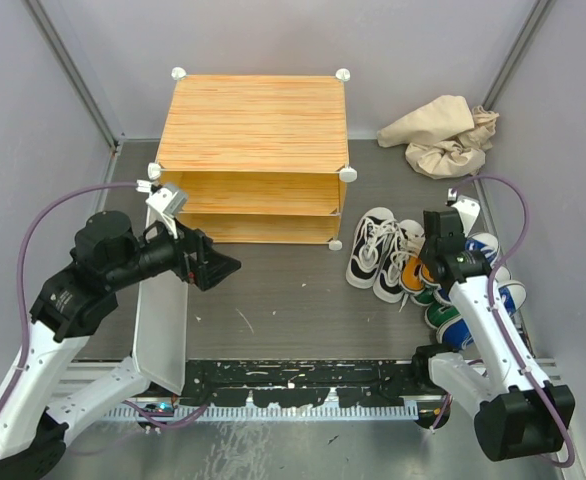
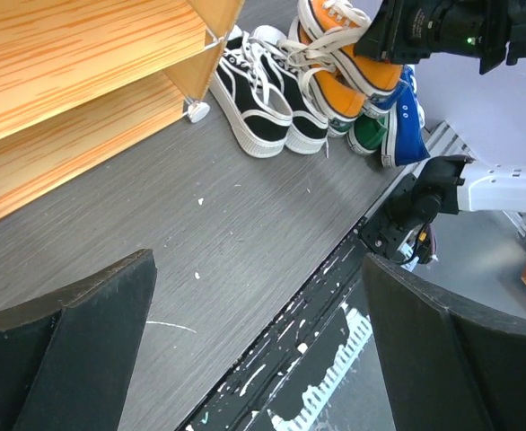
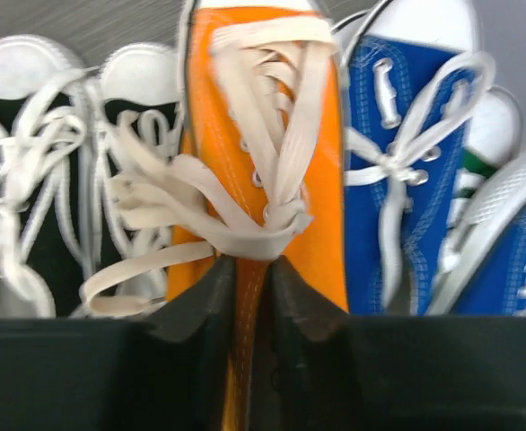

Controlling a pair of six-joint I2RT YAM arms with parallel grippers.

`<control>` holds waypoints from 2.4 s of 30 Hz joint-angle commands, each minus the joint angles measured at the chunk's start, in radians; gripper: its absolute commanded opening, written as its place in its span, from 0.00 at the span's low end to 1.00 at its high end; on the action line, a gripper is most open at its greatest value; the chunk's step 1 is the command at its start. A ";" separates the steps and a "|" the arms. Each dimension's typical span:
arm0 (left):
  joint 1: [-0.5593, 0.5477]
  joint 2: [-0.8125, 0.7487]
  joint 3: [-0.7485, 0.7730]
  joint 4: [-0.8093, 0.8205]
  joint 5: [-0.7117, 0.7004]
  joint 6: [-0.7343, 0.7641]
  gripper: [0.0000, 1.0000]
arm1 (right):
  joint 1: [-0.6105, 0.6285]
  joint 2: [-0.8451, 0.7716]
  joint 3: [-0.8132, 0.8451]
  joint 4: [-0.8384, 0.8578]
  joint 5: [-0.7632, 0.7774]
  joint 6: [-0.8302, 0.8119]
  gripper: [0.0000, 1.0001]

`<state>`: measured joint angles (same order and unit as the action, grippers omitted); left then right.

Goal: Place and organize the shoes in the shoe cabinet

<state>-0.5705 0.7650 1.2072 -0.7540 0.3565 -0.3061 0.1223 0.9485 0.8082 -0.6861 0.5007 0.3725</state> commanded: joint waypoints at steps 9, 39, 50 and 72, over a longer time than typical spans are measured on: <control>-0.005 -0.011 0.024 0.041 0.010 -0.012 0.98 | 0.003 -0.131 0.113 -0.025 -0.214 0.027 0.01; -0.005 0.116 0.074 0.108 -0.058 -0.074 0.98 | 0.083 -0.239 0.141 0.018 -0.873 -0.005 0.01; -0.006 0.123 0.068 0.106 -0.068 -0.061 0.98 | 0.742 -0.023 0.175 0.160 -0.422 0.120 0.01; -0.006 0.047 0.014 0.054 -0.120 -0.014 0.98 | 1.104 0.360 0.080 0.342 0.150 0.211 0.78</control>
<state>-0.5739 0.8253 1.2228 -0.7166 0.2543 -0.3481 1.2125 1.3468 0.8349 -0.3031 0.5758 0.5411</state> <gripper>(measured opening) 0.980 0.712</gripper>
